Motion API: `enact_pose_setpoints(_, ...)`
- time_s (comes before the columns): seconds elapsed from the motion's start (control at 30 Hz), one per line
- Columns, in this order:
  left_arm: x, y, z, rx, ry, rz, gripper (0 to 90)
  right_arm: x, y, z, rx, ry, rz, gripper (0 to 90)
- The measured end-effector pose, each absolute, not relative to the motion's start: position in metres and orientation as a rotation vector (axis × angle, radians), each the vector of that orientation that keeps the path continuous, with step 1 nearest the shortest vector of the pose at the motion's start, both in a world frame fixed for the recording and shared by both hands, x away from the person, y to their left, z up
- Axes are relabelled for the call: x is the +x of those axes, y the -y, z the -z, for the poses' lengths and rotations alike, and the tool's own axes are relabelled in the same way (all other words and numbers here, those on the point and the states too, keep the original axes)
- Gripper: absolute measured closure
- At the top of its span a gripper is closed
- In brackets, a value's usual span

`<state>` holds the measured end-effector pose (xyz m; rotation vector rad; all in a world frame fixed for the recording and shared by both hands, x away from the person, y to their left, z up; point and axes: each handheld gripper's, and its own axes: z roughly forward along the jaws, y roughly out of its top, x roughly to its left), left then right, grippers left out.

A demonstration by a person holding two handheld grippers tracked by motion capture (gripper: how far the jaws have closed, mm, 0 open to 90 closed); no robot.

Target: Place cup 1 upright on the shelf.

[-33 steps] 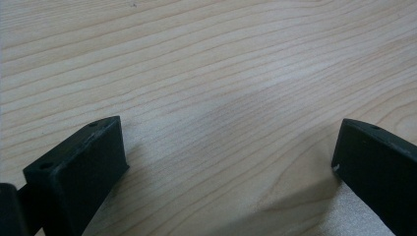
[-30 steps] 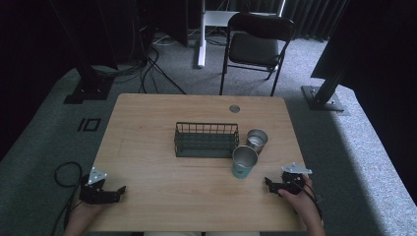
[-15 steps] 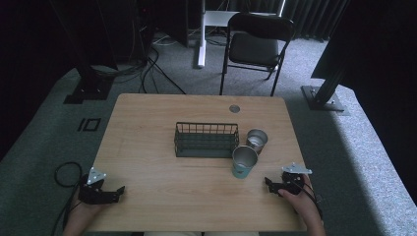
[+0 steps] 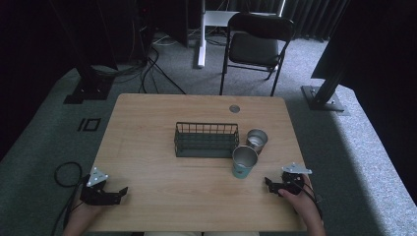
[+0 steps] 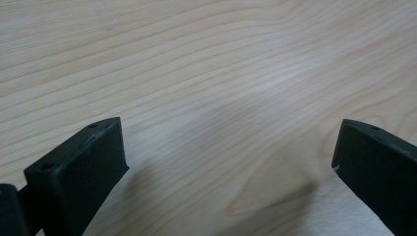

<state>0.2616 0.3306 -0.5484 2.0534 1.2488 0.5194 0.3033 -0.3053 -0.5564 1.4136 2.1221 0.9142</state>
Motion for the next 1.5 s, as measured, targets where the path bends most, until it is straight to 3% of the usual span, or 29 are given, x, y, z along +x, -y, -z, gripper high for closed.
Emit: enact_pose_setpoints(1.5,0.275,-0.256,0.541,2.153,-0.981,-0.405,0.5,0.303,0.305,0.556,1.414,-2.122,-0.915,11.2)
